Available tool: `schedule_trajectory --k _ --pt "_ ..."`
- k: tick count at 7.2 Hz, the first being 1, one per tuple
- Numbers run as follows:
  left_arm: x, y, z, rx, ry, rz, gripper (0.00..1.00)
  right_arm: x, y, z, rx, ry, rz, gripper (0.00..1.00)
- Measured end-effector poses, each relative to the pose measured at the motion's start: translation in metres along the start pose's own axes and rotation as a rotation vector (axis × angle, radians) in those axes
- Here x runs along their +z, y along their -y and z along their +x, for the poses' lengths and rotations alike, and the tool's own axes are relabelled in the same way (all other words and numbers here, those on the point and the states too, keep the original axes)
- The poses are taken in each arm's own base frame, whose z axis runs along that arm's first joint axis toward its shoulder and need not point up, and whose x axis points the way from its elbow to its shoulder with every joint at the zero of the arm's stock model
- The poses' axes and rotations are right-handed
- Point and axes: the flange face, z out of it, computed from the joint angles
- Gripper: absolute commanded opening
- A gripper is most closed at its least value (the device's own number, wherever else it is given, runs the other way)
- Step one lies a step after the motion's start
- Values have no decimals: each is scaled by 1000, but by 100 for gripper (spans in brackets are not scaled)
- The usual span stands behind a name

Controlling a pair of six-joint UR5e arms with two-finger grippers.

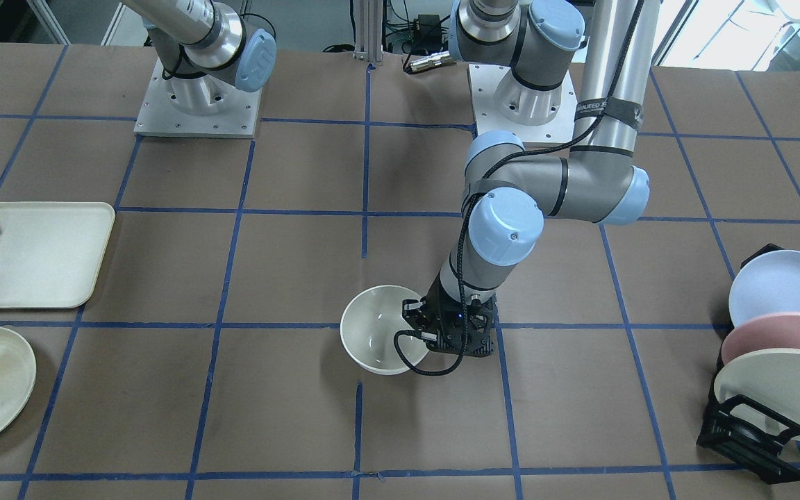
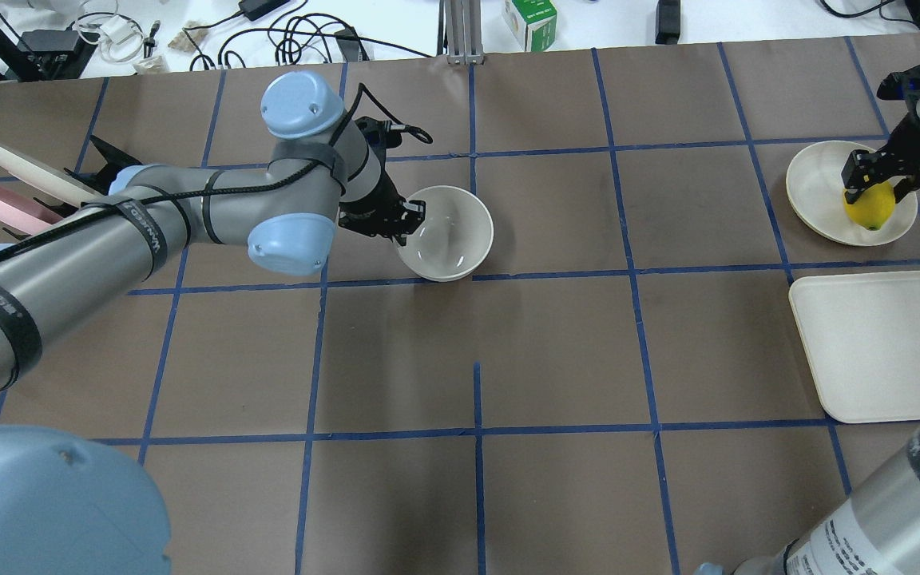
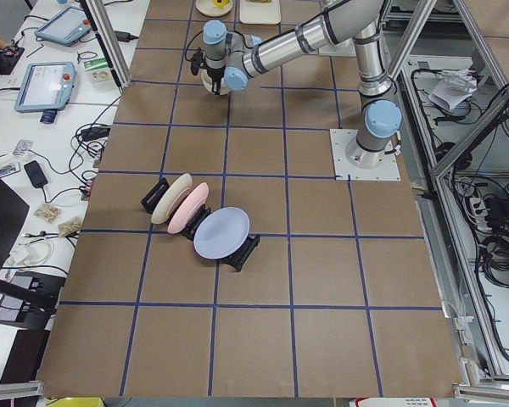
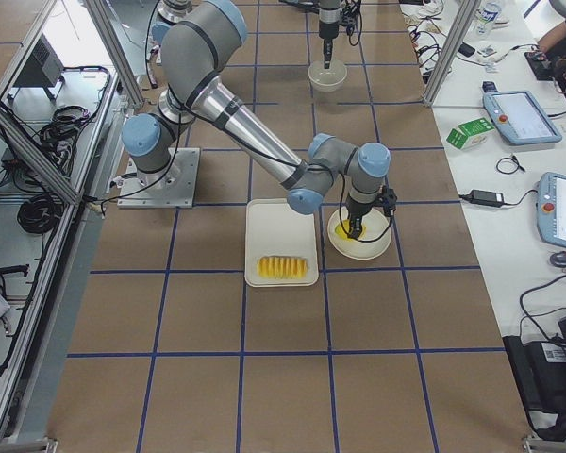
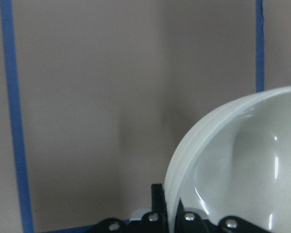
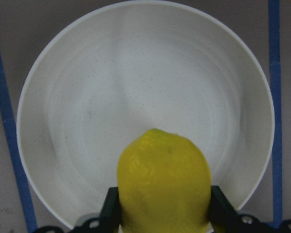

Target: Place bowl and put lemon in it

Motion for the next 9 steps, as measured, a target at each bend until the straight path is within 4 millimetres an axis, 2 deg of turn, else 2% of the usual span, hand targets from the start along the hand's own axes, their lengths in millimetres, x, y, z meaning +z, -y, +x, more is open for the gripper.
schedule_trajectory --k 2,3,4,5,6,7,8,9 --pt "6 -17 10 -57 -25 0 0 -40 -12 -11 -9 8 -4 0" --pt "6 -20 13 -68 -28 -4 0 -59 -17 -23 -14 16 -1 0" --pt "8 -22 13 -73 -27 -12 41 -77 -20 -42 -6 24 5 0" --pt "11 -23 13 -76 -26 -21 95 -95 -24 -70 13 32 2 0" --pt "13 -23 12 -82 -25 -25 100 -110 -29 -100 33 37 -6 0" --pt "8 -22 10 -90 -25 -21 100 -123 -34 -129 54 40 -10 0" --pt "-4 -19 7 -97 -21 -23 100 -135 -39 -162 69 43 -9 0" --pt "-29 -16 4 -96 1 -39 100 -146 -45 -194 84 55 -6 0"
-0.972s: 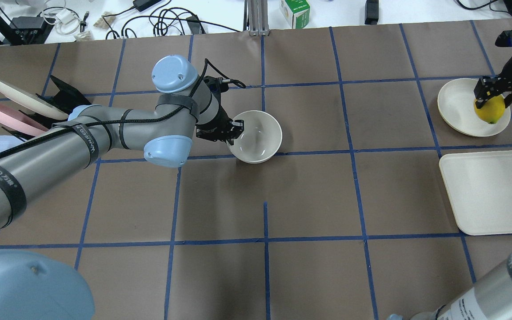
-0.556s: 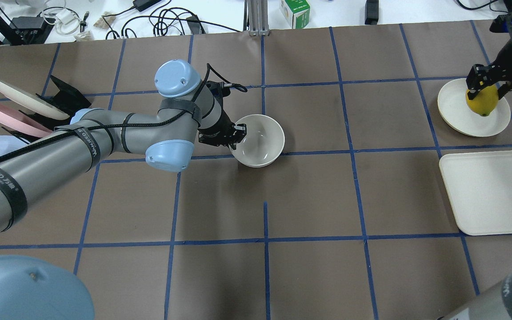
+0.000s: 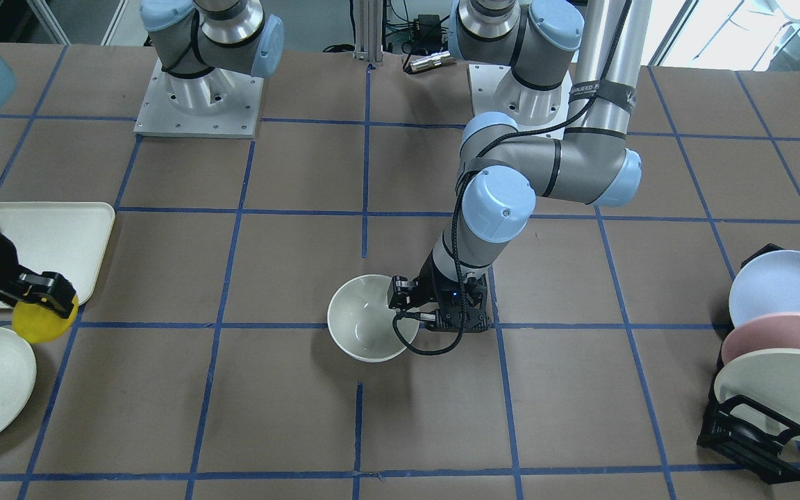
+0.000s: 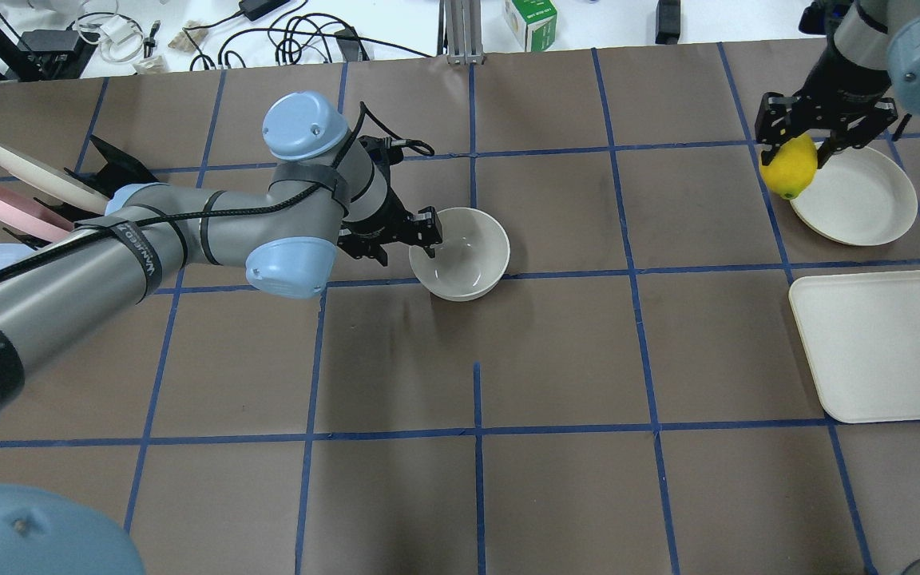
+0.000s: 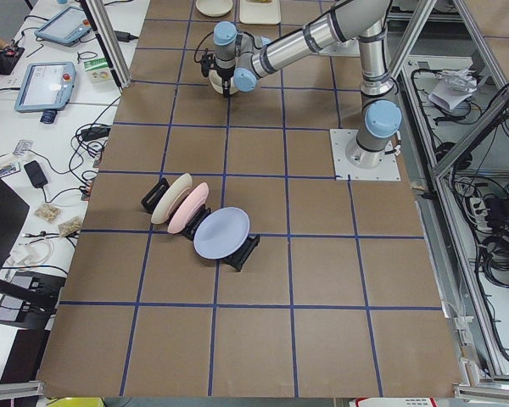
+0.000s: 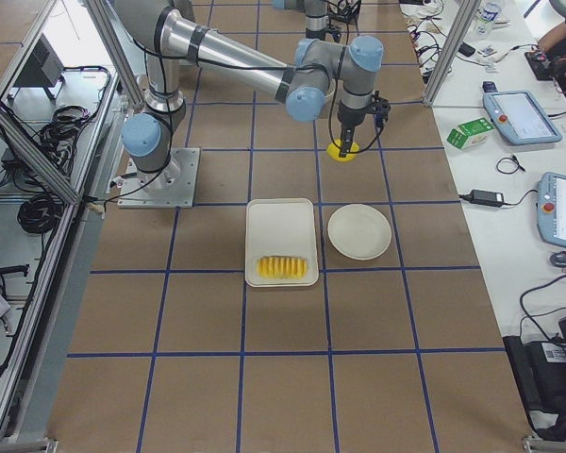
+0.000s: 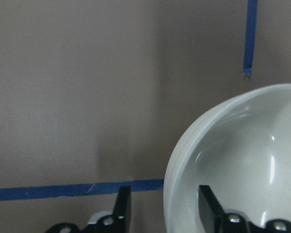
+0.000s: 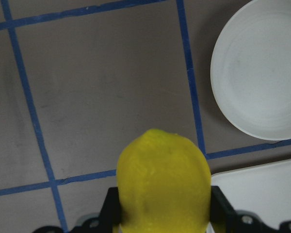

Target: Place bowl and put lemon in it

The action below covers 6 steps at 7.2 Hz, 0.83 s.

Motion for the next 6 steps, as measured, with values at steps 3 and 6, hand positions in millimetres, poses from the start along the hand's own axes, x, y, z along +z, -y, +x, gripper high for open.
schedule_trajectory --k 3,6 --pt "-144 29 -54 74 91 -55 100 -13 -31 -97 18 31 -5 0" --pt "-257 1 -82 159 188 -9 100 -4 -65 -194 67 95 -32 0"
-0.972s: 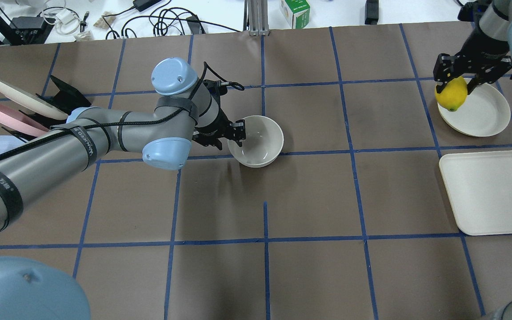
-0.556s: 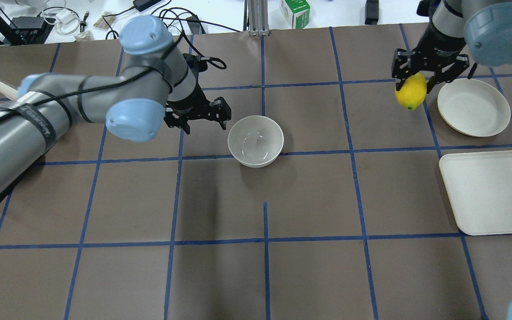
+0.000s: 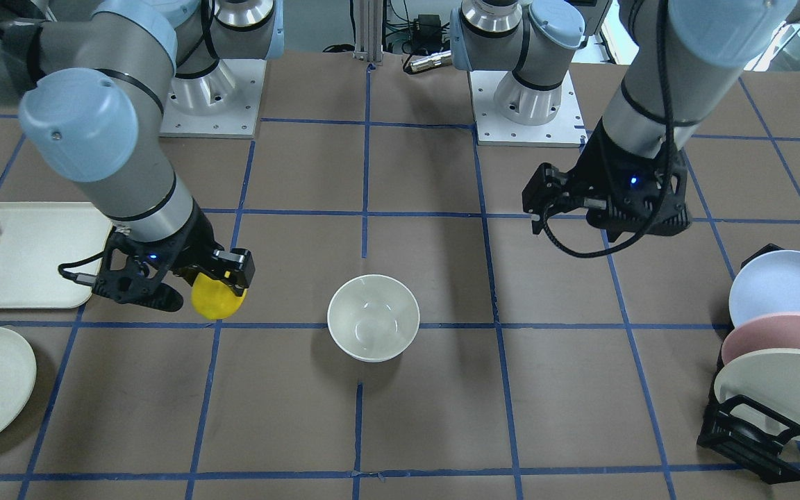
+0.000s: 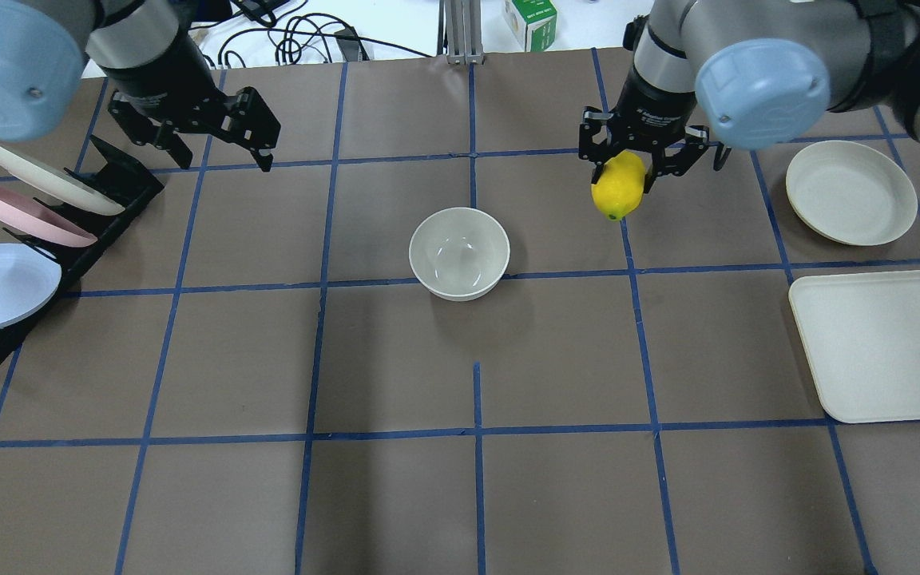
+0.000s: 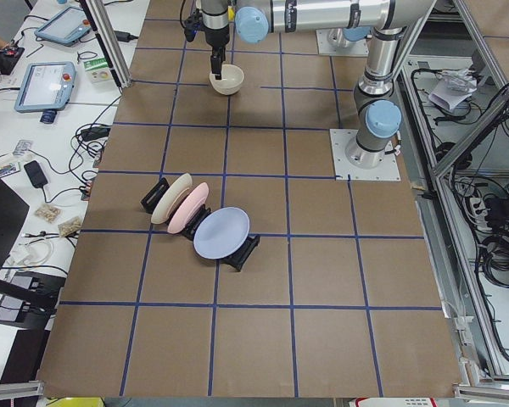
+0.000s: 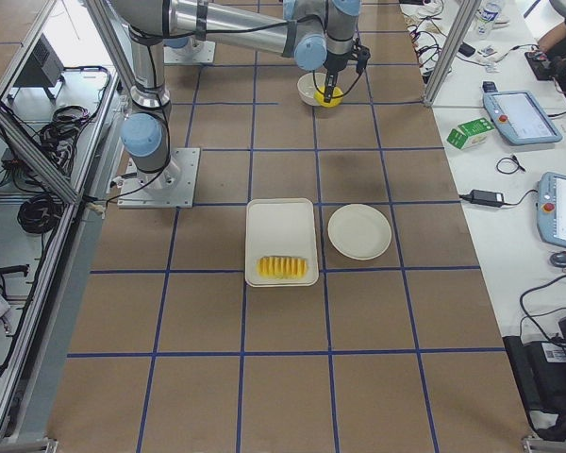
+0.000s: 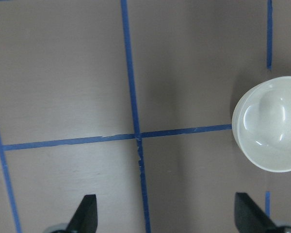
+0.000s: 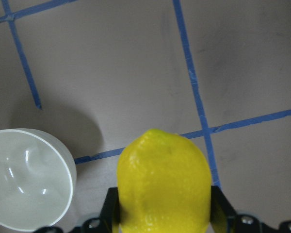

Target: Place bowl and put lemon in it

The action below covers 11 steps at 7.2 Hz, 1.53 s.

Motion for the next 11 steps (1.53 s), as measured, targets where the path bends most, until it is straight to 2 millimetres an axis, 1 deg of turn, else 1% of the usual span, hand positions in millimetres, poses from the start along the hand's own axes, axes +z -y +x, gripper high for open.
schedule_trajectory --k 1,2,3,4,5,6,8,9,10,11 --pt "-11 -7 1 3 7 9 100 11 -9 -28 -9 16 8 0" --pt "-15 -10 5 -1 -7 13 100 25 -18 -59 -41 27 30 0" --pt "-17 -13 7 -7 -28 13 100 42 -30 -91 -80 33 49 0" --pt "-16 -15 8 -7 -36 9 100 59 -42 -117 -96 39 59 0" --pt "-14 -16 9 -8 -38 2 100 71 -48 -132 -97 47 72 0" --pt "-11 -17 8 -9 -38 -4 100 84 -51 -141 -99 49 69 0" --pt "-6 -17 6 -13 -34 -11 100 112 -49 -152 -113 46 51 0" --pt "-4 -17 5 -14 -33 -12 100 125 -47 -154 -118 43 41 22" --pt "-4 -17 5 -15 -32 -11 100 136 -46 -155 -119 38 29 83" --pt "-4 -17 5 -17 -31 -11 100 144 -46 -154 -117 33 17 100"
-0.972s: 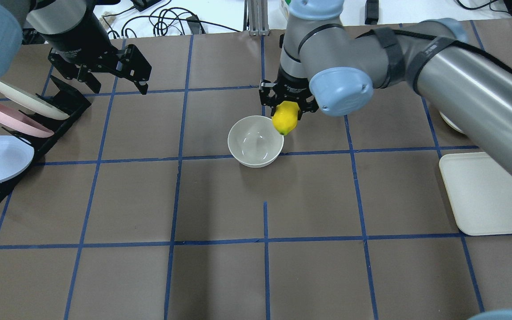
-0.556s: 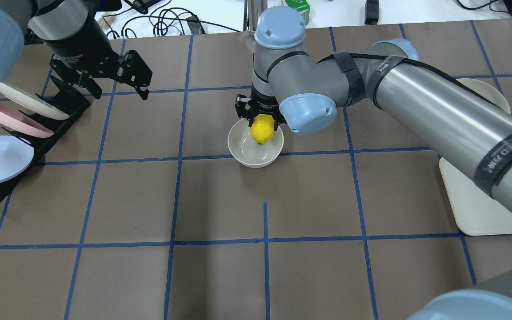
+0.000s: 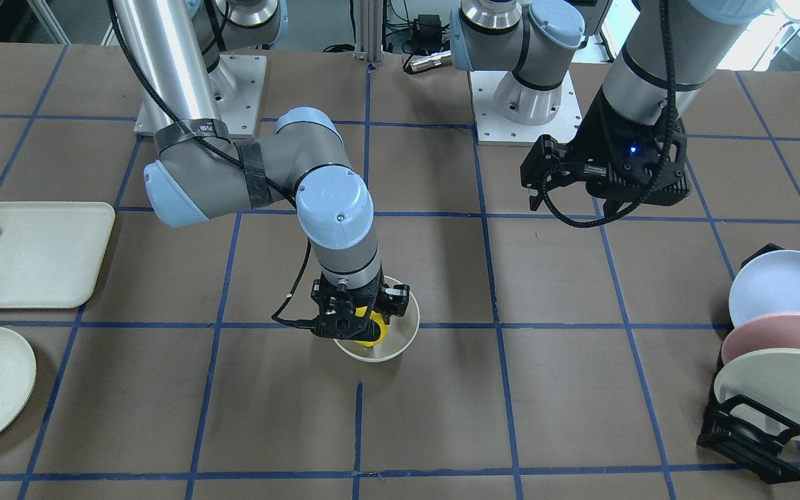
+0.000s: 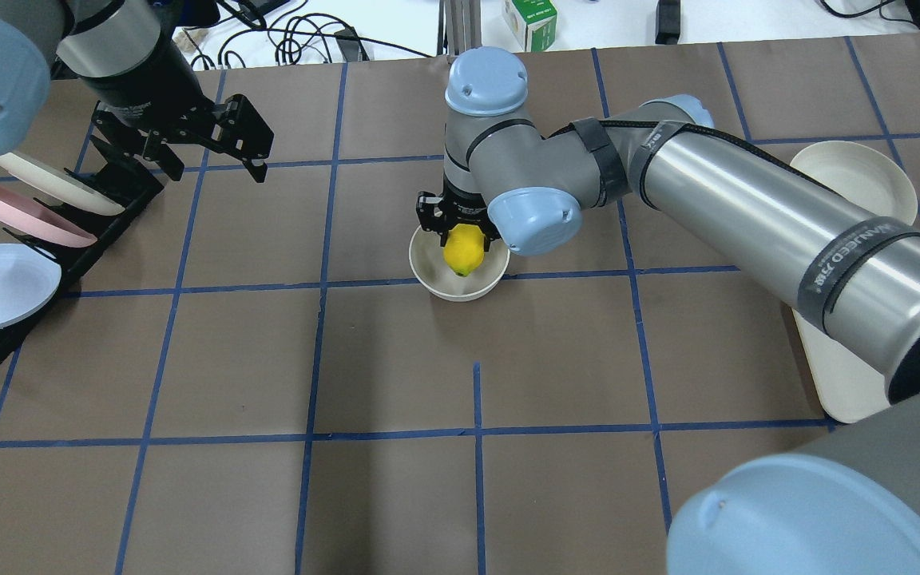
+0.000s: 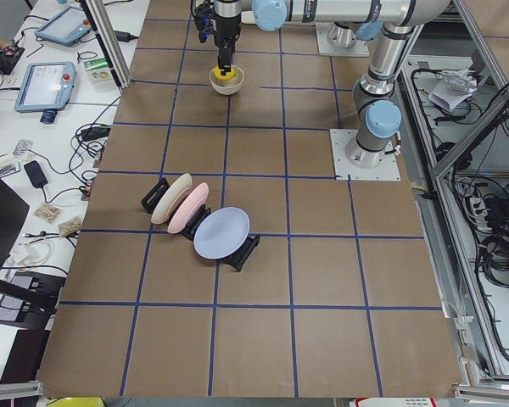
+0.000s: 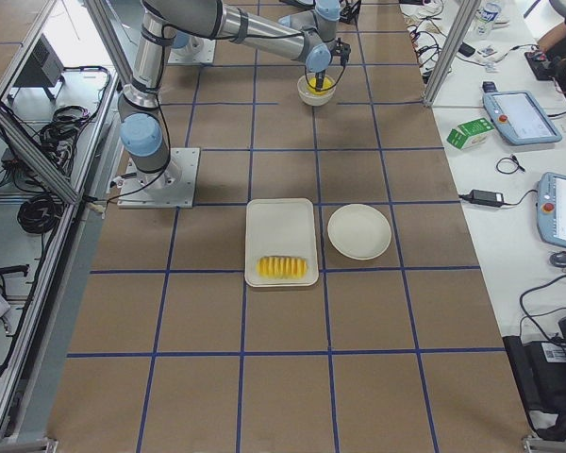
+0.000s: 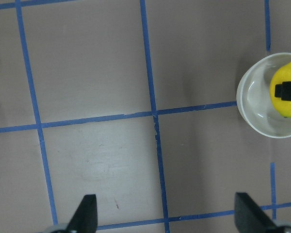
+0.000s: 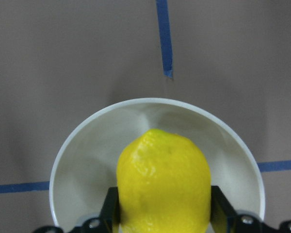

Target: Place bowl and put lemon in it

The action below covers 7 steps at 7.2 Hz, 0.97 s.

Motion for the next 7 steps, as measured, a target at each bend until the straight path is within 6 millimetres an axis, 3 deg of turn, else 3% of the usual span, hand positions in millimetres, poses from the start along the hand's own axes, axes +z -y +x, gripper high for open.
schedule_trajectory --k 3,5,7 --pt "0 1 -2 -10 -1 2 100 -4 -3 2 1 -2 0 100" --pt "-2 1 -3 -13 0 6 100 -48 -5 8 -61 11 54 100" --pt "-3 0 -3 -15 2 8 100 -104 0 42 -110 11 92 100"
